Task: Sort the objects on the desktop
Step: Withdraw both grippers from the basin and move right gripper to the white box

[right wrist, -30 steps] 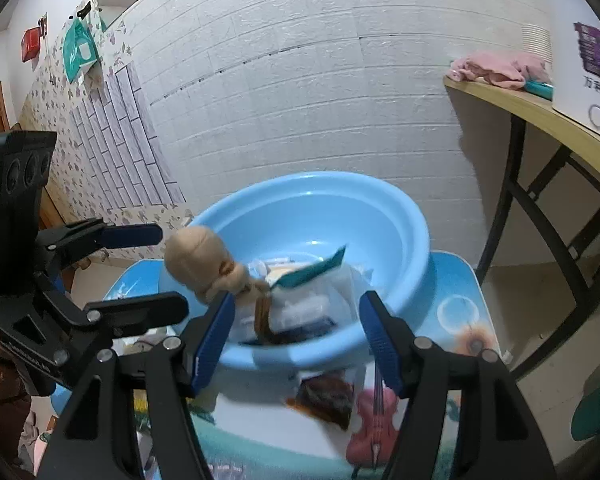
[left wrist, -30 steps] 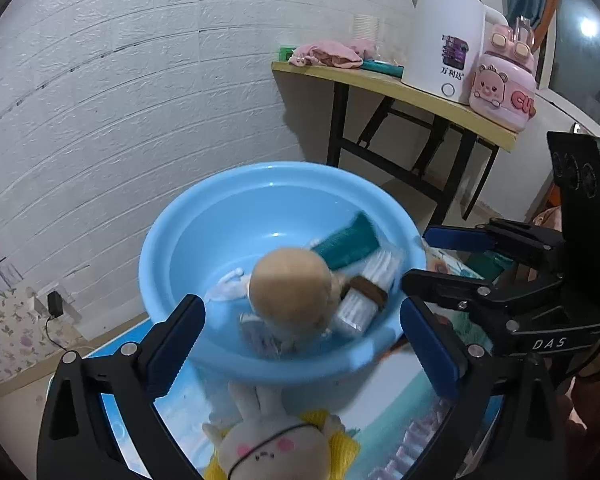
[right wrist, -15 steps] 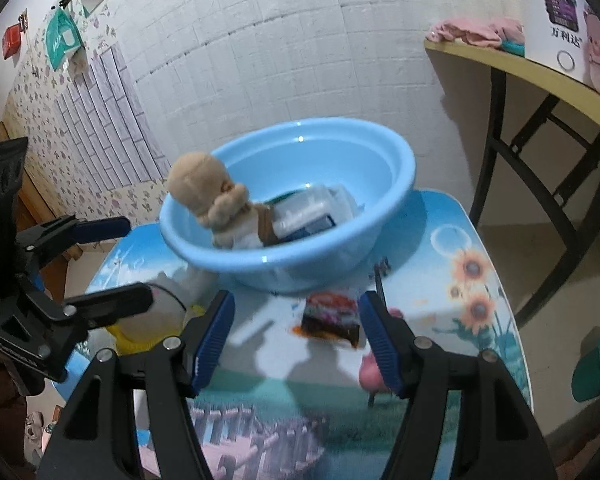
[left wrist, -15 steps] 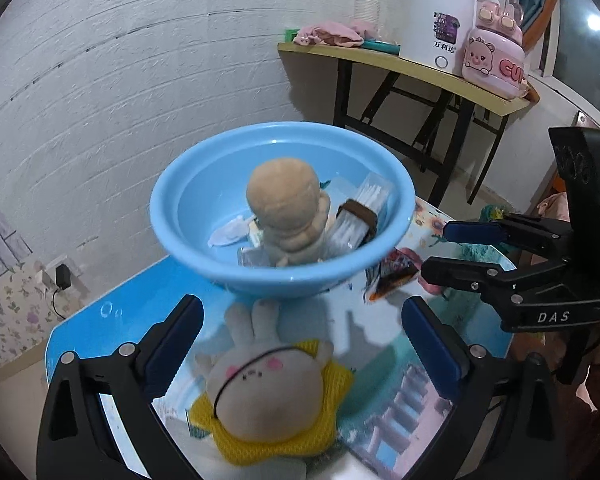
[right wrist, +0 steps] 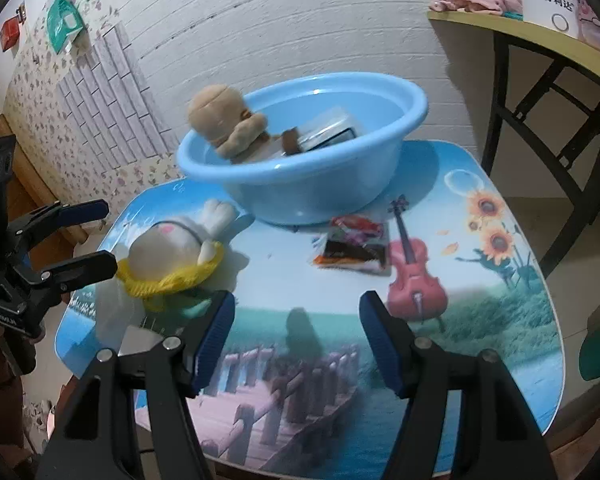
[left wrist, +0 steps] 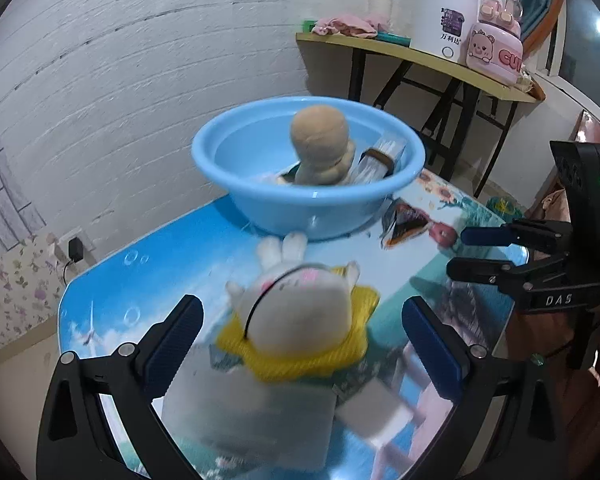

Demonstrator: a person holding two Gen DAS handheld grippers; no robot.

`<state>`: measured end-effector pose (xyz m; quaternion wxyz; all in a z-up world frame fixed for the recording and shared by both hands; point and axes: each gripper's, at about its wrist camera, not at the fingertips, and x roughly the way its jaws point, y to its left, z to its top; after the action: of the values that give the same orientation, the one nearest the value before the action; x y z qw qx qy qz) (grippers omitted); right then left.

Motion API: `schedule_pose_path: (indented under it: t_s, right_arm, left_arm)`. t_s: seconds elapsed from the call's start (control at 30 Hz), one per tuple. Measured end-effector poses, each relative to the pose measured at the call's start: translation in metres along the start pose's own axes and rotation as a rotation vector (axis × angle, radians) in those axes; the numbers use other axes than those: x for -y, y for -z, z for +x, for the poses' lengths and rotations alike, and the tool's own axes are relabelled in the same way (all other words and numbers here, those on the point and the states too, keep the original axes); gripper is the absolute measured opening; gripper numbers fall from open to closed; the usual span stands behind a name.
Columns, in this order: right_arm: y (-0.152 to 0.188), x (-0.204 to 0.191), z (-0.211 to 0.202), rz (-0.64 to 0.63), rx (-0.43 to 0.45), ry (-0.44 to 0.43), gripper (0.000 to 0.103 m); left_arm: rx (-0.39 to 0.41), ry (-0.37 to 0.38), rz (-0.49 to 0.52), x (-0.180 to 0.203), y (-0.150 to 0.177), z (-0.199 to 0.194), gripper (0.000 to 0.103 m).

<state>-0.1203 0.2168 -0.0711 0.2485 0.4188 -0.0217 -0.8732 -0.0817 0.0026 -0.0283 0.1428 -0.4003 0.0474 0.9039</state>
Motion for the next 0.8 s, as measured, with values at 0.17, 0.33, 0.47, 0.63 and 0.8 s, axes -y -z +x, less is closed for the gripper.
schedule_pose_path:
  t_s: [0.17,0.33,0.47,0.63,0.8]
  right_arm:
    - [0.007,-0.004,0.001,-0.001,-0.019,-0.017,0.065]
    - [0.013,-0.019,0.002,-0.035,-0.037,-0.041,0.065]
    - [0.017,-0.032,0.005,-0.046,-0.053,-0.061,0.065]
    - [0.024,-0.063,0.009,-0.100,-0.093,-0.120,0.065]
    - [0.037,-0.109,0.023,-0.183,-0.154,-0.177,0.065]
  left_arm:
    - [-0.023,-0.014,-0.017,-0.010,0.023,-0.006,0.100]
    - [-0.044,-0.022,-0.042,-0.020,0.040,-0.007,0.100]
    - [-0.057,-0.012,-0.053,-0.023,0.049,-0.007,0.100]
    - [-0.051,-0.004,-0.041,-0.029,0.063,-0.015,0.100]
    - [-0.047,-0.012,-0.075,-0.044,0.075,-0.022,0.103]
